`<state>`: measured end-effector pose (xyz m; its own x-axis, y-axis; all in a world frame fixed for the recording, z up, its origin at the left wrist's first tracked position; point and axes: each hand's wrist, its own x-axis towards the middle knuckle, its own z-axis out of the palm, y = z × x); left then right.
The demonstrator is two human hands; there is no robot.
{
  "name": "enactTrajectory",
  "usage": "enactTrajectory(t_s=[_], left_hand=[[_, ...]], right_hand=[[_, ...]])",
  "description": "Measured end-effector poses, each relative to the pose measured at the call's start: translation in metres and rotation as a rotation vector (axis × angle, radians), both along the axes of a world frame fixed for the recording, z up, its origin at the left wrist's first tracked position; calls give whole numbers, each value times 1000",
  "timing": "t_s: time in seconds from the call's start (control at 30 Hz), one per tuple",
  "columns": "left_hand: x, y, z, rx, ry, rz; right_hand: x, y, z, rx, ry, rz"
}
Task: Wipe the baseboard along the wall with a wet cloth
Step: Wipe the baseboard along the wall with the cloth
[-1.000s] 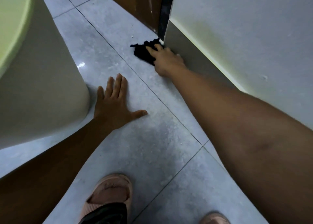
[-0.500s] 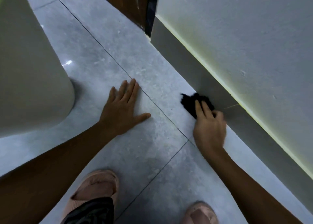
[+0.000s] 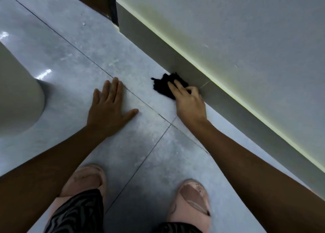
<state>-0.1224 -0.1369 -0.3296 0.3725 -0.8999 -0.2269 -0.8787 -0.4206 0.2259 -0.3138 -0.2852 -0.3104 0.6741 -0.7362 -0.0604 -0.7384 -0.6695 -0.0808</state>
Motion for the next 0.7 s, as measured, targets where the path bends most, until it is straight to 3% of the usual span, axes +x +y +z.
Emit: enactTrajectory(t_s=[0.17,0.3,0.4,0.57,0.7], left_hand=[[-28,10,2,31,21,-98],[-35,19,4,54,12,-163],[-34,18,5,100,10,-173],[-32,19,2,73,8,-170],[-35,20,-2,40,-8,-166]], right_hand=[[-101,21,3,3,53,-193],[-84,24,8,152,26,-364],[-60,38,11,197,2,-294],[-58,104,-4,57,-75,-32],[-56,62,-5,131,-123,-98]])
